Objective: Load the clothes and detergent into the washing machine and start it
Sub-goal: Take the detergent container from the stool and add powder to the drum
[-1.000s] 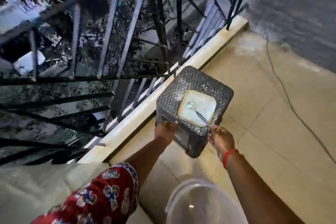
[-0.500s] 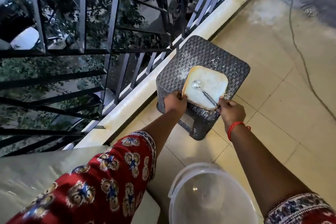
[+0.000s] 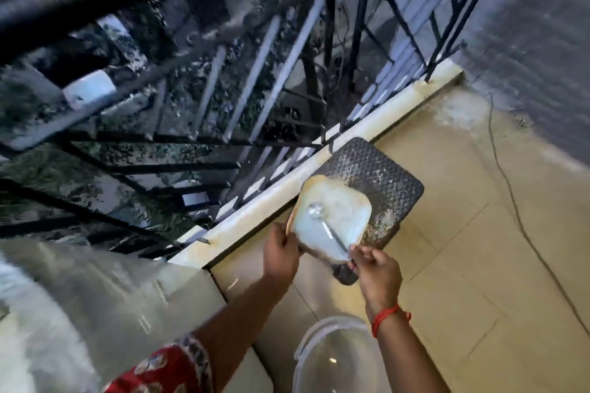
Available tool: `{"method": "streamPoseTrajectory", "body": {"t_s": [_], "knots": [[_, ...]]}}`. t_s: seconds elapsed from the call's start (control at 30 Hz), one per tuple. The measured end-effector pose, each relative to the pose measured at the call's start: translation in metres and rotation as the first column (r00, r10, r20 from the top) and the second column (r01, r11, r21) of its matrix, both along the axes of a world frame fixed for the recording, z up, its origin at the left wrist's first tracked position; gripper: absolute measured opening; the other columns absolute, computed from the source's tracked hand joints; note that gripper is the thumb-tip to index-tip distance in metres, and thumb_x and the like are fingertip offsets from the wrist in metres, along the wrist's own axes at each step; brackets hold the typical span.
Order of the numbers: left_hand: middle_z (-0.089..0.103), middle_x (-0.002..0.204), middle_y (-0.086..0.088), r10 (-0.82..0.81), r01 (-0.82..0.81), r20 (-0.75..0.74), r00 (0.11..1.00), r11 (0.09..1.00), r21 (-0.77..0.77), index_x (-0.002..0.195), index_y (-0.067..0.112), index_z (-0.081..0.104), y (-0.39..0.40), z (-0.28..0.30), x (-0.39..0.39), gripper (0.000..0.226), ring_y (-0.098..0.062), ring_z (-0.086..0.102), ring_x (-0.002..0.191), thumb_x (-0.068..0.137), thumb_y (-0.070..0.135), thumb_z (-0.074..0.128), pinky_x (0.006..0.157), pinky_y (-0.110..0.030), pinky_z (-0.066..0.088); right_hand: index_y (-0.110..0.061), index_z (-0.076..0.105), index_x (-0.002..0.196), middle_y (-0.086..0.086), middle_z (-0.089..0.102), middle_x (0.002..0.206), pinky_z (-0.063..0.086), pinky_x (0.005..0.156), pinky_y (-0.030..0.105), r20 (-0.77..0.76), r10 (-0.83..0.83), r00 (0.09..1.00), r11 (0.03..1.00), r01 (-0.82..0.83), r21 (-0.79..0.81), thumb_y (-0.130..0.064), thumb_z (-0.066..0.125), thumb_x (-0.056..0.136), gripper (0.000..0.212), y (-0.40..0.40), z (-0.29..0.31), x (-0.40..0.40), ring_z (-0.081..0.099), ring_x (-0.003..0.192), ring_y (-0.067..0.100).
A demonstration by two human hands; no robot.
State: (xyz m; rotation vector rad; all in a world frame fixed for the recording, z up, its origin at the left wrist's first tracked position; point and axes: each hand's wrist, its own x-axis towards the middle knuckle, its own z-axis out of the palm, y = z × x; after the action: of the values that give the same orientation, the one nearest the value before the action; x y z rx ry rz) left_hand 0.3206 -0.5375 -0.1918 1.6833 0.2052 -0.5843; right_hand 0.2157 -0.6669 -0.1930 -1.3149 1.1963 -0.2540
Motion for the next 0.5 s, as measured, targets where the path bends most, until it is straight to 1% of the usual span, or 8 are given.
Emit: {"method": "streamPoseTrajectory", "body": {"t_s": [0.1, 0.17, 0.2, 0.27, 0.33, 0.37, 0.43, 0.5], "knots": [[0.063, 0.105, -0.017, 0.066, -0.066, -0.011, 0.998, 0.996, -0.054, 0.104, 0.003, 0.049, 0.038, 0.048, -0.019, 0.008, -0.027, 0.065, 0.094, 0.099, 0.01, 0.047, 0.075, -0.034, 0.06, -0.011, 0.07, 0.066, 0.0, 0.066, 0.056, 0.051, 0.059, 0.031, 0.028, 0.013, 1.0, 0.999, -0.012, -0.053, -0.015, 0.074, 0.081, 0.017, 0.033, 0.05, -0.012, 0.06, 0.053, 0.013], [0.066, 0.1, -0.018, 0.098, -0.098, 0.008, 0.995, 0.993, -0.06, 0.104, 0.006, 0.055, 0.066, 0.077, -0.029, 0.011, -0.024, 0.068, 0.086, 0.099, 0.011, 0.047, 0.069, -0.028, 0.059, -0.006, 0.071, 0.071, 0.007, 0.067, 0.061, 0.053, 0.055, 0.024, 0.054, 0.028, 0.998, 0.999, -0.027, -0.03, -0.012, 0.073, 0.082, 0.013, 0.057, 0.083, -0.018, 0.059, 0.052, 0.011], [0.068, 0.097, -0.016, 0.111, -0.11, 0.017, 0.994, 0.993, -0.053, 0.105, 0.007, 0.058, 0.078, 0.088, -0.033, 0.014, -0.022, 0.069, 0.083, 0.099, 0.012, 0.047, 0.066, -0.026, 0.059, -0.006, 0.072, 0.073, 0.009, 0.068, 0.062, 0.055, 0.057, 0.026, 0.057, 0.056, 0.997, 0.998, -0.054, -0.032, -0.012, 0.074, 0.082, 0.011, 0.067, 0.094, -0.021, 0.06, 0.052, 0.011], [0.071, 0.099, -0.015, 0.14, -0.138, 0.007, 0.99, 0.987, -0.086, 0.11, 0.005, 0.061, 0.108, 0.111, -0.042, 0.02, -0.024, 0.07, 0.087, 0.1, 0.013, 0.046, 0.071, -0.032, 0.06, -0.01, 0.074, 0.076, 0.01, 0.07, 0.062, 0.058, 0.063, 0.033, 0.069, 0.129, 0.989, 0.991, -0.126, -0.04, -0.014, 0.074, 0.081, 0.006, 0.09, 0.119, -0.025, 0.063, 0.053, 0.011], [0.072, 0.1, -0.016, 0.175, -0.175, -0.01, 0.984, 0.975, -0.137, 0.114, 0.0, 0.061, 0.138, 0.132, -0.049, 0.024, -0.028, 0.07, 0.09, 0.101, 0.011, 0.045, 0.078, -0.043, 0.059, -0.006, 0.073, 0.081, 0.011, 0.069, 0.062, 0.054, 0.057, 0.022, 0.092, 0.226, 0.97, 0.971, -0.216, -0.106, -0.011, 0.073, 0.082, 0.005, 0.113, 0.143, -0.029, 0.061, 0.049, 0.006], [0.072, 0.099, -0.015, 0.194, -0.194, -0.015, 0.981, 0.97, -0.147, 0.115, -0.001, 0.061, 0.151, 0.142, -0.052, 0.024, -0.028, 0.07, 0.09, 0.101, 0.01, 0.044, 0.08, -0.044, 0.059, -0.005, 0.072, 0.084, 0.009, 0.069, 0.062, 0.049, 0.052, 0.016, 0.092, 0.263, 0.96, 0.958, -0.249, -0.144, -0.01, 0.072, 0.083, 0.005, 0.123, 0.154, -0.029, 0.06, 0.047, 0.002], [0.073, 0.098, -0.013, 0.242, -0.241, -0.013, 0.97, 0.956, -0.165, 0.113, 0.0, 0.062, 0.183, 0.162, -0.062, 0.023, -0.027, 0.071, 0.09, 0.1, 0.011, 0.046, 0.076, -0.04, 0.06, -0.007, 0.07, 0.095, 0.004, 0.071, 0.067, 0.048, 0.052, 0.015, 0.061, 0.333, 0.941, 0.927, -0.315, -0.204, -0.013, 0.074, 0.081, 0.016, 0.147, 0.172, -0.03, 0.063, 0.052, 0.002], [0.072, 0.094, -0.014, 0.275, -0.27, 0.006, 0.961, 0.948, -0.171, 0.109, 0.0, 0.063, 0.219, 0.181, -0.074, 0.021, -0.022, 0.071, 0.079, 0.1, 0.011, 0.048, 0.064, -0.029, 0.059, -0.012, 0.065, 0.11, -0.002, 0.072, 0.075, 0.052, 0.061, 0.026, 0.003, 0.416, 0.909, 0.88, -0.401, -0.255, -0.022, 0.077, 0.078, 0.035, 0.176, 0.188, -0.032, 0.068, 0.066, 0.009]]}}
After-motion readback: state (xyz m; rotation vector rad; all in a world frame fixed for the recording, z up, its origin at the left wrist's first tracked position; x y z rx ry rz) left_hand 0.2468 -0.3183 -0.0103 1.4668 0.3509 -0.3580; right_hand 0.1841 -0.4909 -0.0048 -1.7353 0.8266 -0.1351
